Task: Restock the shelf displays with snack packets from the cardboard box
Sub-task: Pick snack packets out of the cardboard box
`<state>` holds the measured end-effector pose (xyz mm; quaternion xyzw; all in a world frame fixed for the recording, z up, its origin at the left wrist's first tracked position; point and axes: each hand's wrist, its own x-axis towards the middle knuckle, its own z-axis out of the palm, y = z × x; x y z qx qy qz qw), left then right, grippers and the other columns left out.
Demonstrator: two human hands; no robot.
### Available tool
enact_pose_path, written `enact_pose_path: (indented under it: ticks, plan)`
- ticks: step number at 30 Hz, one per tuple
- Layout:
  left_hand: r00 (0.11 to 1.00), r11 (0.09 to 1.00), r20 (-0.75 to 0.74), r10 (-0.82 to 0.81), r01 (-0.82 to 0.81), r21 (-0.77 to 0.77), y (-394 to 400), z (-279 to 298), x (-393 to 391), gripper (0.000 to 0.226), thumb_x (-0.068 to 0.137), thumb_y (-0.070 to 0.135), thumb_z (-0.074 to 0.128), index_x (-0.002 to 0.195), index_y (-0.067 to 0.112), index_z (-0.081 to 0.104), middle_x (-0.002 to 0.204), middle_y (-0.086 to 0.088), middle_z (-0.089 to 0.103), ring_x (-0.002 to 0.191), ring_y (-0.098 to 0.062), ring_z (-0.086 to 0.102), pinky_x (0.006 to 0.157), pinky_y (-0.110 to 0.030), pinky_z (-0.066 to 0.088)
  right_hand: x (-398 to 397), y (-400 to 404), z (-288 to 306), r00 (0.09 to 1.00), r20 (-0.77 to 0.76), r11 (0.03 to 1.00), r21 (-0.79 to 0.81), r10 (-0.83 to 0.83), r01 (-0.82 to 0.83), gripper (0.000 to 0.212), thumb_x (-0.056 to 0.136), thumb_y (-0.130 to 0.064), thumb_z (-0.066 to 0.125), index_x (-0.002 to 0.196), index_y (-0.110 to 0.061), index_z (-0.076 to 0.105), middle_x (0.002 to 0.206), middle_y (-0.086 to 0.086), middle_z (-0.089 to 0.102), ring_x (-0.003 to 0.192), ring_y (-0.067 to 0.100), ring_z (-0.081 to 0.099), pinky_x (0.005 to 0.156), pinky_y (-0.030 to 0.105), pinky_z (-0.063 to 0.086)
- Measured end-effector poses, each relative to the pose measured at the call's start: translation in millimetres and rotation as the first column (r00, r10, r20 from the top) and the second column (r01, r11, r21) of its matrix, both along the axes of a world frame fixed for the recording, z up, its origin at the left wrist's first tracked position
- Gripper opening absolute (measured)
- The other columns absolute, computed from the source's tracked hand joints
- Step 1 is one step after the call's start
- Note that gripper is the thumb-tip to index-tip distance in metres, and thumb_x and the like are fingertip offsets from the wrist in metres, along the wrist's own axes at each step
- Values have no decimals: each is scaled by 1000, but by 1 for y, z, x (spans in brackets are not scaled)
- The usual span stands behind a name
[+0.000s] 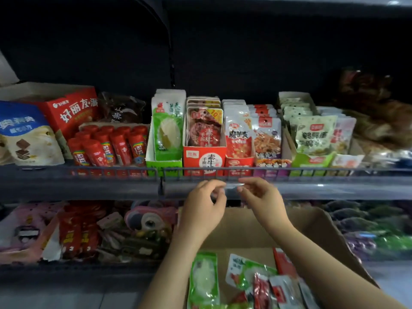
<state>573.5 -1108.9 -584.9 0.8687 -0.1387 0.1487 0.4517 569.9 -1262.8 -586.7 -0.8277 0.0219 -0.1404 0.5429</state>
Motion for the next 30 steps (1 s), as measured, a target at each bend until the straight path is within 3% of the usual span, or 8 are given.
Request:
enact_pose_path:
  ticks: [5, 10, 13, 17, 21, 23, 26, 30]
  plan:
    - [939, 989, -328, -105, 134, 69, -34, -42, 4, 17, 92, 25, 53, 103, 26, 66, 102, 10, 64, 88, -6, 60, 76, -21, 45, -19, -30, -53, 982, -179, 998, -25, -63, 60, 13, 87, -17, 66, 99, -23, 66, 80, -8, 66, 75, 6, 62, 58, 6, 41]
    - [812, 938, -563, -156, 301, 173, -55, -75, 1, 28, 95, 26, 50, 122, 19, 58, 115, 5, 59, 94, -9, 54, 74, -21, 41, -31, -50, -100, 940, -329, 991, -121, -88, 51, 10, 87, -17, 66, 95, -22, 67, 83, -10, 63, 76, 7, 59, 65, 15, 40]
    - [727, 891, -675, -127, 382, 244, -60, -101, -3, 35, 95, 26, 50, 128, 16, 53, 124, 0, 57, 103, -13, 55, 85, -25, 45, -34, -59, -128, 896, -436, 990, -140, -80, 20, 7, 87, -16, 65, 92, -20, 67, 79, -8, 63, 78, 12, 59, 72, 22, 45]
    - [601, 870, -798, -52, 419, 259, -58, -136, -11, 41, 94, 23, 52, 133, 11, 49, 117, -5, 57, 98, -17, 55, 83, -26, 43, -35, -69, -165, 806, -592, 940, -268, 13, -212, 23, 88, -16, 63, 110, -13, 67, 108, 3, 68, 98, 16, 62, 81, 21, 45]
    - [507, 859, -862, 12, 435, 268, -54, -160, -19, 50, 96, 21, 50, 143, 12, 37, 146, -7, 41, 128, -22, 45, 99, -25, 37, -32, -78, -190, 740, -670, 832, -379, 55, -405, 39, 87, -18, 61, 126, -19, 59, 130, 1, 59, 118, 19, 55, 97, 23, 41]
    - [500, 873, -866, 26, 410, 263, -52, -169, -21, 46, 95, 20, 49, 140, 13, 42, 142, -6, 46, 123, -21, 48, 99, -27, 40, -27, -81, -198, 736, -675, 801, -412, 51, -434, 43, 86, -23, 63, 129, -19, 57, 133, 2, 56, 121, 19, 52, 102, 28, 40]
    - [502, 929, -864, 32, 303, 210, -52, -176, -20, 34, 93, 12, 49, 126, 12, 52, 123, -6, 59, 98, -16, 55, 79, -24, 45, -20, -82, -211, 760, -649, 782, -461, 24, -419, 45, 83, -25, 65, 127, -19, 59, 132, 5, 56, 123, 21, 48, 105, 30, 38]
    - [485, 976, -874, 35, 173, 135, -52, -183, -17, 27, 92, 7, 48, 117, 12, 56, 111, -7, 61, 82, -14, 53, 69, -26, 45, -13, -81, -222, 773, -634, 828, -444, -21, -342, 37, 76, -25, 71, 112, -20, 67, 119, 3, 62, 111, 20, 56, 98, 30, 45]
